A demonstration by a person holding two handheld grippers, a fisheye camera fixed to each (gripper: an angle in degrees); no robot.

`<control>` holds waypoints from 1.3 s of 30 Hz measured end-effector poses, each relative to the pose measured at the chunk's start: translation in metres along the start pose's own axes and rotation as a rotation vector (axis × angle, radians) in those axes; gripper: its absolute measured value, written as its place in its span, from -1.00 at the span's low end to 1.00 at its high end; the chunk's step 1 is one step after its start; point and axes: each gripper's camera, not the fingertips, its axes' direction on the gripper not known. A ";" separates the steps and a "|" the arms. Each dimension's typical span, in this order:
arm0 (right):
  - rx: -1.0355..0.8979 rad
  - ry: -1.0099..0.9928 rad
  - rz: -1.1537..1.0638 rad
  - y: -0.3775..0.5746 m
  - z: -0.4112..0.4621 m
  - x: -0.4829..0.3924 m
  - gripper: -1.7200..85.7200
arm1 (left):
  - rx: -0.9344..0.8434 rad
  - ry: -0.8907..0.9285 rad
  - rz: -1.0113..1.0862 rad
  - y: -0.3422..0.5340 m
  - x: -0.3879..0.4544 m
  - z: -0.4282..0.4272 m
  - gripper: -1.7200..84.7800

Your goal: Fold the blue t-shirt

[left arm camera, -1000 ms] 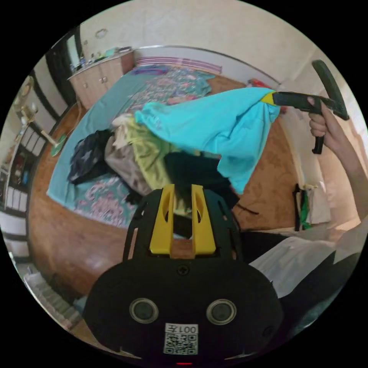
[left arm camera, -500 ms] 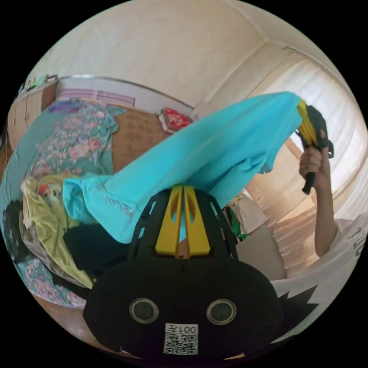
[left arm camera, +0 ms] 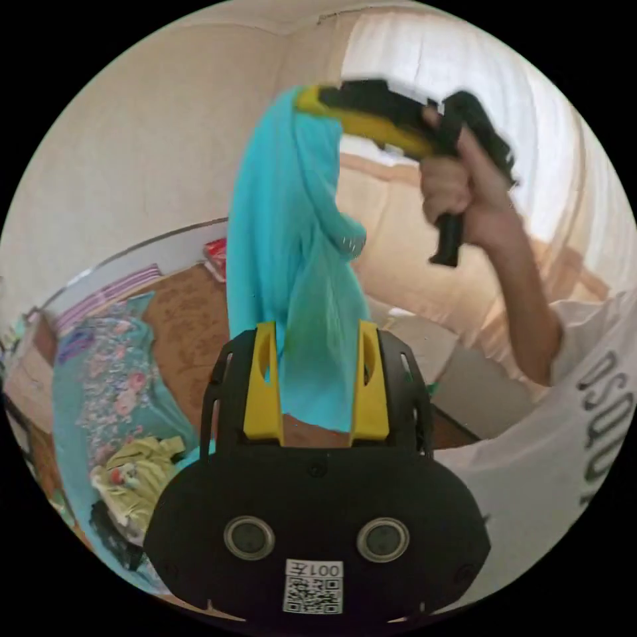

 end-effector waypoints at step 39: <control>0.105 0.752 -0.541 -0.063 -0.169 0.100 -0.94 | 0.416 -0.245 0.117 -0.395 -0.077 -0.083 -0.98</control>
